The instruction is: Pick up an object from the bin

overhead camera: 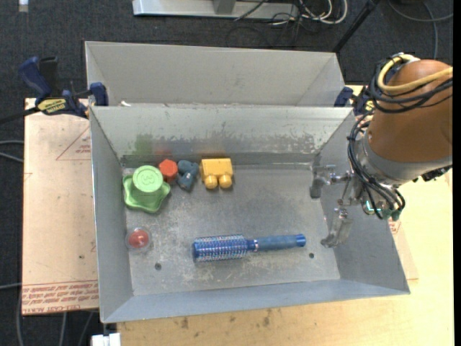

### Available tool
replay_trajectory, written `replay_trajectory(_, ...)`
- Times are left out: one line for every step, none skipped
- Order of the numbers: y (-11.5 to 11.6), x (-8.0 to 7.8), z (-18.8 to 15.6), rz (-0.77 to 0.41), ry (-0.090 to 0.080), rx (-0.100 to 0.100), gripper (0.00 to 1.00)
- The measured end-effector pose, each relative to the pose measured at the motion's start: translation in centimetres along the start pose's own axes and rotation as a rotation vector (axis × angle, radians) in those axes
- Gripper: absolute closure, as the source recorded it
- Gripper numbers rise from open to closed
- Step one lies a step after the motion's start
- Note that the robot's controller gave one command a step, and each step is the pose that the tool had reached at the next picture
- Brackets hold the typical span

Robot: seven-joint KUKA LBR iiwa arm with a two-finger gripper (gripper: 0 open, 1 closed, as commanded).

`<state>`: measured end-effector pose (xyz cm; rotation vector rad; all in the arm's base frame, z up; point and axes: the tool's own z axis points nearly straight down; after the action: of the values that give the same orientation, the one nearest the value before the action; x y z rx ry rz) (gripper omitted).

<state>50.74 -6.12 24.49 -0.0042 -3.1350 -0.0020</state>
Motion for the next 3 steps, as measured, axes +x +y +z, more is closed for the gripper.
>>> replay_trajectory(3.3,-2.4,12.7,-0.088,0.0,-0.001,0.0)
replay_trajectory(6.4,-1.9,17.8,-0.067,-0.002,-0.001,0.0)
replay_trajectory(6.2,-2.0,17.5,-0.065,-0.007,0.001,1.0)
